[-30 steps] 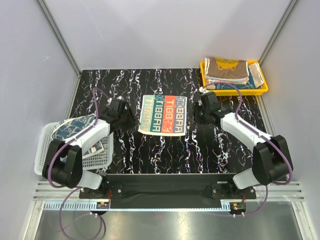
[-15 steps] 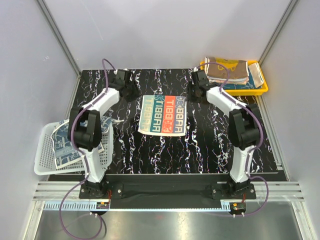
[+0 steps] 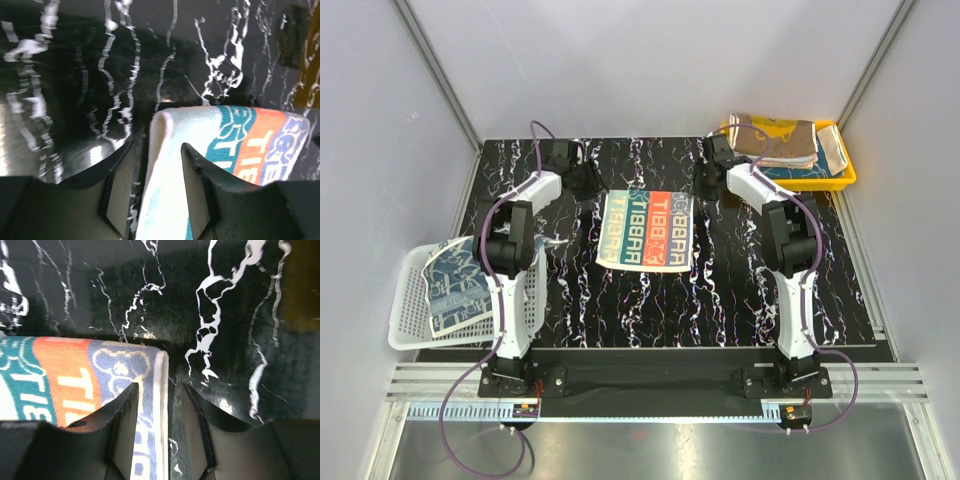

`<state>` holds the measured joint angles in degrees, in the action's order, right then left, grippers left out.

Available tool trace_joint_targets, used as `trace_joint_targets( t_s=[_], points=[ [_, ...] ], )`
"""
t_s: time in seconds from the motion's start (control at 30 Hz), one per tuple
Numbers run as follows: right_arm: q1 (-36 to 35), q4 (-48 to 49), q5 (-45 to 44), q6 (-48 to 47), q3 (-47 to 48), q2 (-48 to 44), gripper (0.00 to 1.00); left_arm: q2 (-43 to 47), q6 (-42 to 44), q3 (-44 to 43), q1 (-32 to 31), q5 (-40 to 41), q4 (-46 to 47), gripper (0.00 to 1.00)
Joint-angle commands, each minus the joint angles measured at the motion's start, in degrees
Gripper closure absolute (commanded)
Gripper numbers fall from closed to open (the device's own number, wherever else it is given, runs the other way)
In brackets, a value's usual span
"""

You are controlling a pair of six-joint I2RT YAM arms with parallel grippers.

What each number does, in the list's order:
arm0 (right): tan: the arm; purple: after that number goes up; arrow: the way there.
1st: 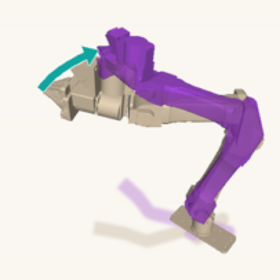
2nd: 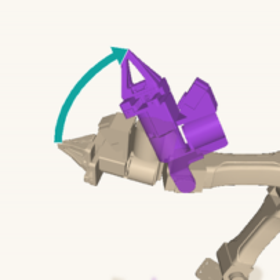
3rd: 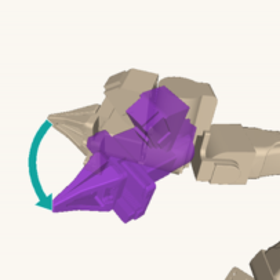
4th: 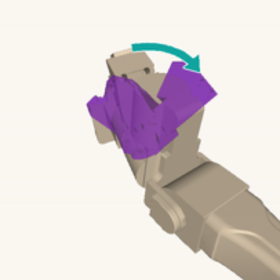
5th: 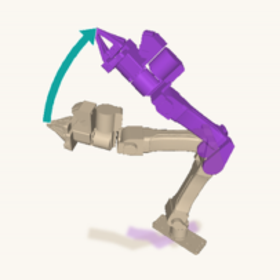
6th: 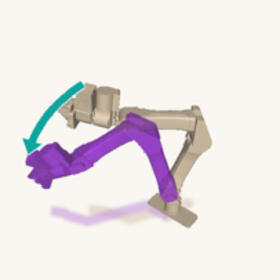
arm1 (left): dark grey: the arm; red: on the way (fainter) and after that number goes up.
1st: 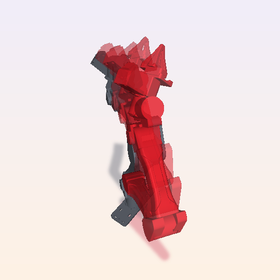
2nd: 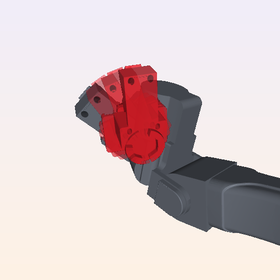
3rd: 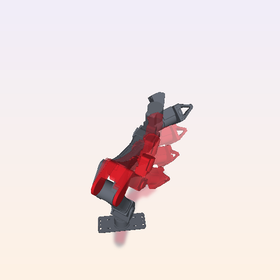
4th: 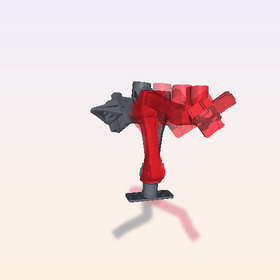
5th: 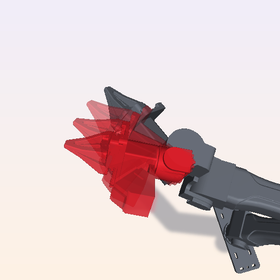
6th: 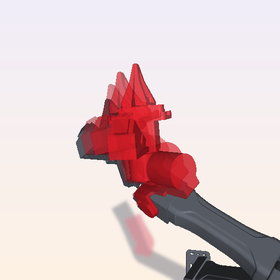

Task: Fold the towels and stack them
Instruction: Fold the towel

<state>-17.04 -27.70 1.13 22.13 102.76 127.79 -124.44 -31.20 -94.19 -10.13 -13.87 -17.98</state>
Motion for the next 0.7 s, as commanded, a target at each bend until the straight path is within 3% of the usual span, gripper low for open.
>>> trace_joint_targets(
  t_s=[0.0, 0.2, 0.67],
  points=[
    [0.2, 0.7, 2.6, 1.6, 2.9, 2.0, 0.53, -1.3, -1.3, 1.0, -0.2, -6.1, 7.9, 0.54],
    [0.3, 2.3, 3.4, 2.7, 2.4, 3.2, 0.55, -3.0, -3.1, 1.1, -0.2, -7.7, 10.8, 0.56],
    [0.4, 2.2, 3.4, 3.6, 3.2, 2.8, 0.75, -3.9, -3.4, 0.5, 0.4, -8.3, 10.9, 0.72]
  ],
)
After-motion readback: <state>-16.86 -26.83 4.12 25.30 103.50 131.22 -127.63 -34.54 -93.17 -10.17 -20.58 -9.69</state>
